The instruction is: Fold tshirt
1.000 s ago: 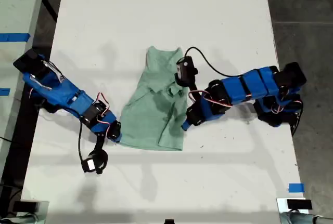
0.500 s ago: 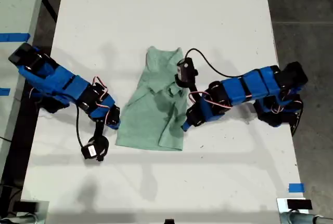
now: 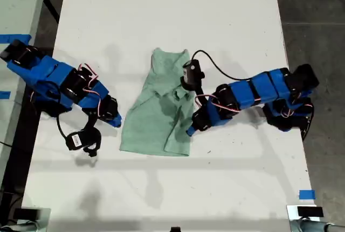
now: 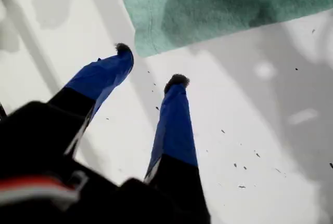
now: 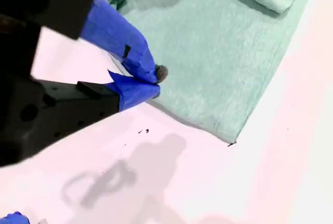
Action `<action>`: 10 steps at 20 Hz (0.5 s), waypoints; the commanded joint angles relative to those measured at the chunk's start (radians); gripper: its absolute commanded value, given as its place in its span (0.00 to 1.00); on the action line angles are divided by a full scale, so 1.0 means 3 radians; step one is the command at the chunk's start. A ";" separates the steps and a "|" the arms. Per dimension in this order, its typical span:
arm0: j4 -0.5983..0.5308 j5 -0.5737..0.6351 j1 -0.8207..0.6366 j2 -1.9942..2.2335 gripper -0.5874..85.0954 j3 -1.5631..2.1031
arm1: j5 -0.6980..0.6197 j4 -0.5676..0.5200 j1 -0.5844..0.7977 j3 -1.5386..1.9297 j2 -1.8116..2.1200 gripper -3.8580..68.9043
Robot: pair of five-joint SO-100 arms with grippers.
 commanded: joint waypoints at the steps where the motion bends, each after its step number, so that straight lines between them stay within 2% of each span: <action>1: 0.0015 -0.0026 -0.0015 0.0194 0.01 -0.0189 | 0.0031 -0.0077 -0.0072 -0.0031 0.0343 0.29; 4: 0.0015 -0.0036 0.0000 0.0189 0.01 -0.0189 | 0.0041 -0.0082 -0.0082 -0.0031 0.0348 0.29; 5: -0.0005 -0.0056 0.0020 0.0215 0.17 -0.0189 | 0.0041 -0.0082 -0.0082 -0.0031 0.0348 0.29; 6: -0.0026 -0.0046 0.0046 0.0225 0.42 -0.0205 | 0.0046 -0.0082 -0.0082 -0.0031 0.0348 0.29; 10: 0.0148 -0.0138 0.0199 0.0179 0.48 -0.0225 | 0.0046 -0.0092 -0.0087 -0.0031 0.0343 0.29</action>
